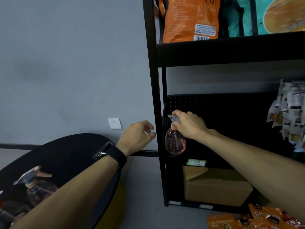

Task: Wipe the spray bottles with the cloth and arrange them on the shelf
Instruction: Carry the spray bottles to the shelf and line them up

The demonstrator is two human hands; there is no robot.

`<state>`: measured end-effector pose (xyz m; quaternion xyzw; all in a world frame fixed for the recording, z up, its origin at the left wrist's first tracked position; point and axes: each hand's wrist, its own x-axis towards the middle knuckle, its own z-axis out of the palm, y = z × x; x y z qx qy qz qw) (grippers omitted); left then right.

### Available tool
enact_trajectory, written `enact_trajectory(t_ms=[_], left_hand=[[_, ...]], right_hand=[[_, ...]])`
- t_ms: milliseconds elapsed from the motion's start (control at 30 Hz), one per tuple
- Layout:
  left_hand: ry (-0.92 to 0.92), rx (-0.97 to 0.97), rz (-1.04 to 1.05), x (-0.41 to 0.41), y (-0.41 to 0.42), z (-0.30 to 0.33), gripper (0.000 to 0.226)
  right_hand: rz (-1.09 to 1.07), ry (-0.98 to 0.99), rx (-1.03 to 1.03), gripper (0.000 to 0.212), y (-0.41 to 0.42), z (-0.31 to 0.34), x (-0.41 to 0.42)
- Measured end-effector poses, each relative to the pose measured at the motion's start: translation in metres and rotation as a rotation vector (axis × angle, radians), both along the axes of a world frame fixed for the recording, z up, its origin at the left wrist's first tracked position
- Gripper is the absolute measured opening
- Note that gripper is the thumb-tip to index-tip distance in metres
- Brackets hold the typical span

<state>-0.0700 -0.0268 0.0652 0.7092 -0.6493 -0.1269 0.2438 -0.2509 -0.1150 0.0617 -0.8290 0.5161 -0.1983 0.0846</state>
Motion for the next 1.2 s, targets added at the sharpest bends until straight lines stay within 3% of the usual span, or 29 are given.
enact_trajectory(t_ms=[633,900,1200], left_hand=[[0.009,0.015,0.025,0.007,-0.001,0.004,0.024],[0.017,-0.002,0.034,0.005,0.007,0.014,0.022],[0.007,-0.055,0.029,-0.004,0.021,0.043,0.022]], right_hand=[[-0.014,-0.138,0.155,0.033,-0.006,0.001,0.011],[-0.093,0.035,0.084,0.038,0.004,0.016,0.013],[-0.133,-0.017,-0.026,0.032,0.027,0.052,0.005]])
